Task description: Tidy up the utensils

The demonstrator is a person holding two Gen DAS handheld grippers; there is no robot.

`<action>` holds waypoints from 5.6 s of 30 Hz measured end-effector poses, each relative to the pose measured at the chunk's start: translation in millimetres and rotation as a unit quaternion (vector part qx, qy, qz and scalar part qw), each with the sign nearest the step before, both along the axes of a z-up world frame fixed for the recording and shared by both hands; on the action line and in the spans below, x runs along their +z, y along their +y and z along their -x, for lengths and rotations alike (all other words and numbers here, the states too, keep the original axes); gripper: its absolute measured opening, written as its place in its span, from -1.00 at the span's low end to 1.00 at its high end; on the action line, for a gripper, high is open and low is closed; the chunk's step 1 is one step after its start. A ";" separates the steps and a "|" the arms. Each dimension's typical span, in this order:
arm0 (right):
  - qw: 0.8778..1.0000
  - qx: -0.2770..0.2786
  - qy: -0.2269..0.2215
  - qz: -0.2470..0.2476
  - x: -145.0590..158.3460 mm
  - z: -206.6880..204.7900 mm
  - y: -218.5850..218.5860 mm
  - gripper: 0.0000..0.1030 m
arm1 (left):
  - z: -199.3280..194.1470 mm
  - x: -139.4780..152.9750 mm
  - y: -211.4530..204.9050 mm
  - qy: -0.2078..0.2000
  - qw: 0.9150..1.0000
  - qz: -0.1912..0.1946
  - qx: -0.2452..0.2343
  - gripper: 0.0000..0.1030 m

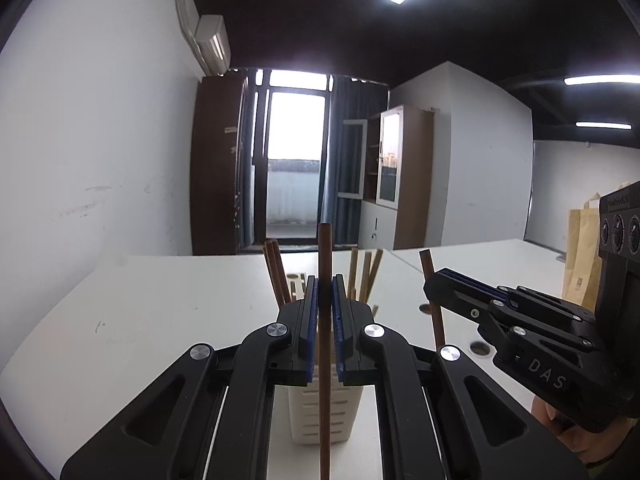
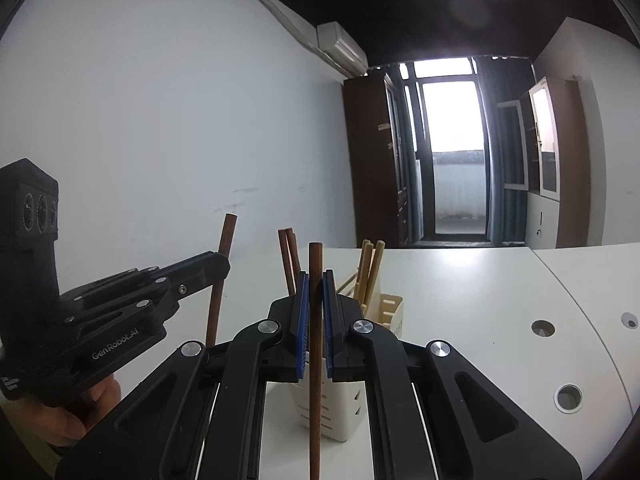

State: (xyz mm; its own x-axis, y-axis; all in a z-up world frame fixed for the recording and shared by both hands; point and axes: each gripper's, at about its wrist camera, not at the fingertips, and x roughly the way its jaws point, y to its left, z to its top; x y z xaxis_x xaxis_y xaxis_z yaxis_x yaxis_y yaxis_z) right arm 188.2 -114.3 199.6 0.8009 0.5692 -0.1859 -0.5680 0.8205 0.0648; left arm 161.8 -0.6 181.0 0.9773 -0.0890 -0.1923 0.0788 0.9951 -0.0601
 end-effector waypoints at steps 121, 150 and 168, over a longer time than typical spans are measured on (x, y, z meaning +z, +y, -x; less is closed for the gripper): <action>0.998 -0.021 0.011 0.057 -76.5 28.8 -29.2 0.14 | 46.7 -78.8 12.8 0.070 0.997 -0.008 0.023 0.52; 0.998 0.017 0.037 0.037 -87.4 30.5 -40.1 0.68 | 56.6 -86.5 18.8 0.092 0.995 -0.007 0.034 0.89; 0.999 0.017 0.037 0.036 -89.0 28.9 -41.4 0.80 | 62.6 -85.1 8.1 0.082 0.995 -0.033 0.039 0.89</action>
